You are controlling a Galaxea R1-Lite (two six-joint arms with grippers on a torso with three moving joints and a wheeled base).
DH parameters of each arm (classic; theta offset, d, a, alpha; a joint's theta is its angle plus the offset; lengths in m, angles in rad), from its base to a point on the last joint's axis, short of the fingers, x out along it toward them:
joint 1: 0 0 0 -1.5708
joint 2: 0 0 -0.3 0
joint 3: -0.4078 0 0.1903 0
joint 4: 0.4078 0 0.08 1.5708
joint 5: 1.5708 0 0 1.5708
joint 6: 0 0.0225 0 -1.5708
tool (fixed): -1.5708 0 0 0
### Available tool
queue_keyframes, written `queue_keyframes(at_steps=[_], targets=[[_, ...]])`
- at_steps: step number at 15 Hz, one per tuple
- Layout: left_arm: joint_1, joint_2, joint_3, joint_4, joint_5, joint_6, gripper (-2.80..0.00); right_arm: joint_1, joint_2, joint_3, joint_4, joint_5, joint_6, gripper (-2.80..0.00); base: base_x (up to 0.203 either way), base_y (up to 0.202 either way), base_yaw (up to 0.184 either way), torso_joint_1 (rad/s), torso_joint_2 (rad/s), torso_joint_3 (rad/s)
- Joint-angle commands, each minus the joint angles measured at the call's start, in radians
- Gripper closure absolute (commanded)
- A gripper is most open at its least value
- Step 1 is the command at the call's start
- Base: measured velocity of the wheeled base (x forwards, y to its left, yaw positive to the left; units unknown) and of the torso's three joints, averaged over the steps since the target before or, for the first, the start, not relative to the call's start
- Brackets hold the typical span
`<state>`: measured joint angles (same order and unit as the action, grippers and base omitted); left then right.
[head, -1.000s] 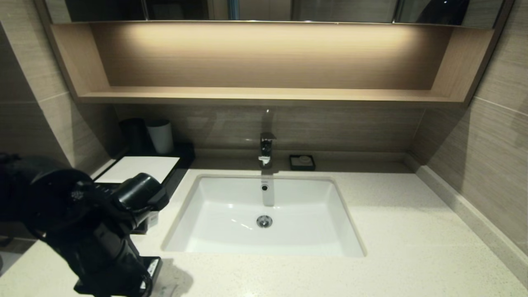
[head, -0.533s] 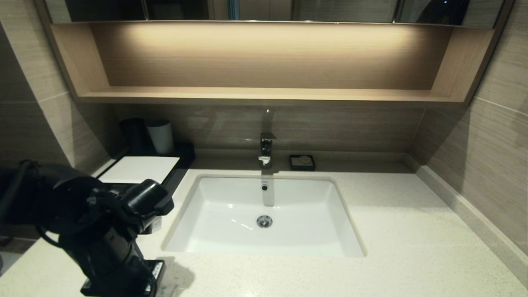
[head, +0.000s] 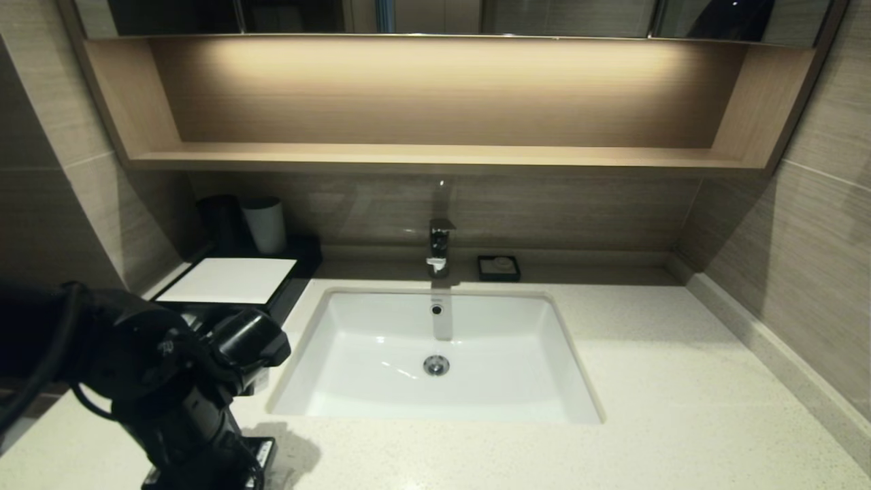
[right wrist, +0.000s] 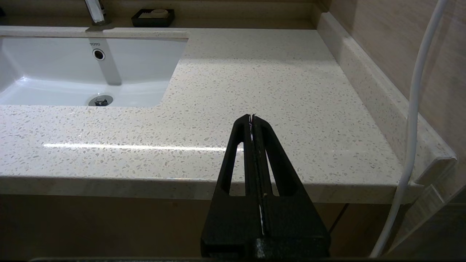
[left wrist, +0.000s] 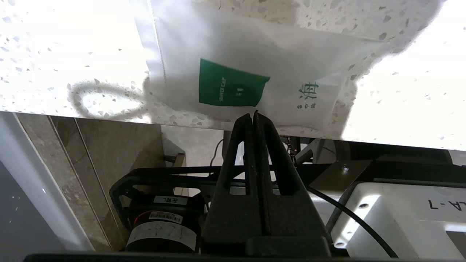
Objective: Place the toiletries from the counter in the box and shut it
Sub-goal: Pick up the bathroom toiletry
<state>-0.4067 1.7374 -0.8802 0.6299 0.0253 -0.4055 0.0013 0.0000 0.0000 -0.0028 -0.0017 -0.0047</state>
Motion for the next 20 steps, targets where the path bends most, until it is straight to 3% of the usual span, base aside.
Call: queue_keyframes(at_steps=[1, 6, 7, 20], targets=[[0.008, 0.01, 0.003, -0.001, -0.001, -0.003, 0.0, 0.0, -0.002, 0.002, 0.0, 0.0, -0.001, 0.0, 0.0, 0.0, 0.0, 0.0, 0.0, 0.0], [0.008, 0.02, 0.001, -0.004, -0.001, -0.003, 0.0, 0.0, -0.002, 0.002, 0.0, 0.0, 0.0, 0.0, 0.0, 0.0, 0.0, 0.0, 0.0, 0.0], [0.008, 0.013, 0.001, -0.012, -0.001, -0.003, -2.8, 0.0, -0.002, 0.002, 0.0, 0.0, 0.0, 0.0, 0.0, 0.0, 0.0, 0.0, 0.0, 0.0], [0.008, -0.049, -0.01, -0.018, -0.002, -0.001, -2.8, 0.0, -0.002, 0.002, 0.0, 0.0, 0.0, 0.0, 0.0, 0.0, 0.0, 0.0, 0.0, 0.0]])
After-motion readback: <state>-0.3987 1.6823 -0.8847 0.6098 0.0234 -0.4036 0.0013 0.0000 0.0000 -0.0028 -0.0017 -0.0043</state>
